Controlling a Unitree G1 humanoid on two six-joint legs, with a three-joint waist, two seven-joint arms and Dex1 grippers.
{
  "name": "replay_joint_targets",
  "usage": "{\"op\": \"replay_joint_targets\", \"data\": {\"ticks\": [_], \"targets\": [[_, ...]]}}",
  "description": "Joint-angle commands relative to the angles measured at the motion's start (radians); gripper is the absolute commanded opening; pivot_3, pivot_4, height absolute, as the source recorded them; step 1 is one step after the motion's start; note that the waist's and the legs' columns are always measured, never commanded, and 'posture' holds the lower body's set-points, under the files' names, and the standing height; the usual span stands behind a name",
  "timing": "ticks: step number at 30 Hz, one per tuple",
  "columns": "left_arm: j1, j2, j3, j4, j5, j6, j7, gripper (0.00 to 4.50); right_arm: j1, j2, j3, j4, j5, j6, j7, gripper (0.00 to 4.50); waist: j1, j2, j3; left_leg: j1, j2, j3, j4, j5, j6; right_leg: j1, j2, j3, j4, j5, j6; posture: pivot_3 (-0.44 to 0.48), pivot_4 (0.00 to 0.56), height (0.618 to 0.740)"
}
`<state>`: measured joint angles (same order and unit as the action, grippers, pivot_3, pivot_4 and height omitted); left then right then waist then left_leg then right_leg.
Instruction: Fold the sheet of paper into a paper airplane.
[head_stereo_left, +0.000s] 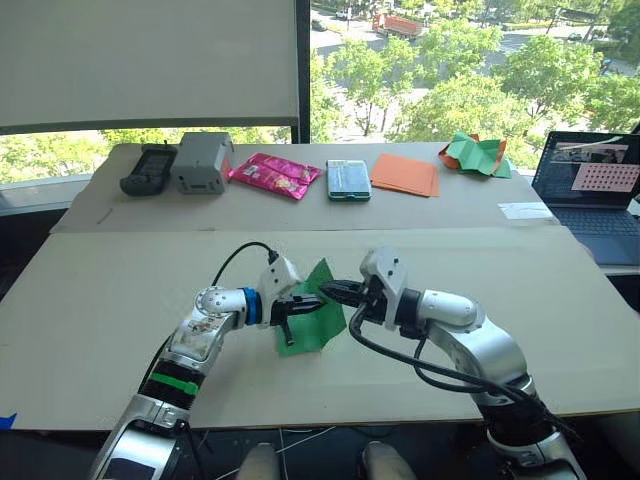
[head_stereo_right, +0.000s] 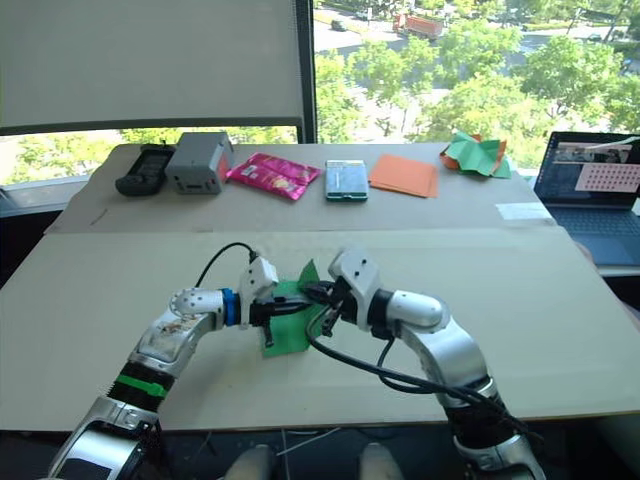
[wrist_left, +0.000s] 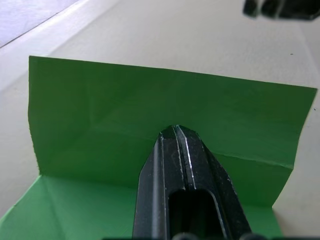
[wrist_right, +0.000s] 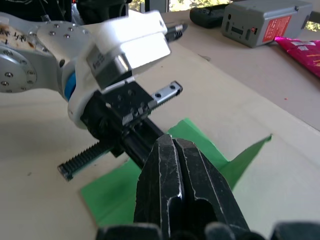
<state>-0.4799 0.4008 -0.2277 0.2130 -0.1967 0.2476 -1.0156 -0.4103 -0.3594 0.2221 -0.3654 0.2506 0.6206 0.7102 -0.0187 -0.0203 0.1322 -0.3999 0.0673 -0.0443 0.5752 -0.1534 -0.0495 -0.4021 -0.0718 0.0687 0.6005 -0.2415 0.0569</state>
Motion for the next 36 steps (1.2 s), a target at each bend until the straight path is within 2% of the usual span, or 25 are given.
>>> {"op": "replay_joint_targets", "data": {"ticks": [1, 9, 14, 17, 19, 24, 27, 29, 32, 36], "targets": [[-0.023, 0.006, 0.011, -0.018, 0.003, -0.03, -0.005, 0.0, -0.038, 0.008, 0.046, 0.059, -0.066, -0.028, -0.045, 0.04, 0.001, 0.0, 0.0, 0.0, 0.0, 0.0, 0.0, 0.0, 0.0, -0.001, 0.001, 0.0, 0.001, 0.0, 0.0, 0.0, 0.15, 0.706], [0.066, 0.101, 0.059, -0.072, -0.007, -0.014, -0.011, 0.0, -0.013, -0.038, 0.108, 0.226, -0.195, -0.04, -0.094, 0.04, 0.003, 0.0, 0.0, 0.001, 0.0, -0.001, 0.0, 0.0, 0.0, -0.001, 0.001, 0.0, 0.007, 0.0, 0.0, 0.0, 0.15, 0.706], [0.13, 0.144, 0.081, -0.087, -0.006, -0.013, -0.004, 0.0, 0.017, -0.049, 0.108, 0.257, -0.218, -0.034, -0.098, 0.04, 0.003, 0.0, 0.0, 0.001, 0.0, -0.001, 0.0, 0.0, 0.0, -0.002, 0.001, 0.0, 0.008, 0.0, -0.001, 0.0, 0.15, 0.706], [0.131, 0.143, 0.081, -0.093, -0.007, -0.009, 0.005, 0.0, 0.033, -0.049, 0.114, 0.261, -0.225, -0.036, -0.098, 0.04, 0.006, 0.0, 0.0, 0.003, 0.0, -0.002, 0.0, -0.001, -0.001, -0.004, 0.001, 0.0, 0.007, -0.001, -0.001, 0.0, 0.15, 0.706], [0.124, 0.13, 0.057, -0.076, 0.017, -0.017, 0.018, 0.0, 0.035, -0.033, 0.112, 0.264, -0.224, -0.027, -0.108, 0.04, 0.006, 0.0, 0.0, 0.003, 0.0, -0.002, 0.0, -0.005, -0.008, -0.003, 0.0, 0.0, 0.006, -0.001, -0.001, 0.0, 0.15, 0.706], [0.125, 0.118, 0.042, -0.059, 0.038, -0.03, 0.026, 0.0, 0.024, 0.007, 0.081, 0.293, -0.228, -0.03, -0.15, 0.04, 0.004, -0.001, 0.0, 0.004, 0.0, -0.001, 0.0, -0.005, -0.008, -0.002, 0.0, 0.0, 0.007, -0.001, -0.001, 0.0, 0.15, 0.706], [0.126, 0.117, 0.044, -0.062, 0.041, -0.031, 0.02, 0.0, -0.037, 0.062, -0.023, 0.351, -0.182, -0.034, -0.202, 0.94, 0.001, -0.001, 0.0, 0.005, 0.0, -0.002, 0.0, -0.005, -0.007, -0.001, 0.001, 0.0, 0.009, -0.001, -0.001, 0.0, 0.15, 0.706], [0.125, 0.118, 0.041, -0.061, 0.043, -0.033, 0.016, 0.0, -0.067, 0.081, -0.051, 0.395, -0.175, -0.038, -0.217, 1.64, 0.001, -0.001, 0.0, 0.002, 0.0, -0.002, 0.0, 0.0, 0.0, -0.001, 0.001, 0.0, 0.01, -0.001, -0.001, 0.0, 0.15, 0.706], [0.124, 0.118, 0.041, -0.06, 0.045, -0.034, 0.014, 0.0, -0.092, 0.104, -0.065, 0.443, -0.163, -0.044, -0.217, 2.67, 0.002, -0.001, 0.0, 0.002, 0.0, -0.002, 0.0, 0.0, 0.0, -0.001, 0.001, 0.0, 0.01, 0.0, -0.001, 0.0, 0.15, 0.706], [0.122, 0.118, 0.043, -0.06, 0.044, -0.033, 0.015, 0.0, -0.107, 0.133, -0.074, 0.486, -0.149, -0.05, -0.193, 2.67, 0.001, 0.0, 0.0, 0.003, 0.001, -0.002, -0.001, 0.0, 0.001, 0.0, 0.002, 0.001, 0.01, 0.0, -0.001, 0.0, 0.15, 0.706]]}}
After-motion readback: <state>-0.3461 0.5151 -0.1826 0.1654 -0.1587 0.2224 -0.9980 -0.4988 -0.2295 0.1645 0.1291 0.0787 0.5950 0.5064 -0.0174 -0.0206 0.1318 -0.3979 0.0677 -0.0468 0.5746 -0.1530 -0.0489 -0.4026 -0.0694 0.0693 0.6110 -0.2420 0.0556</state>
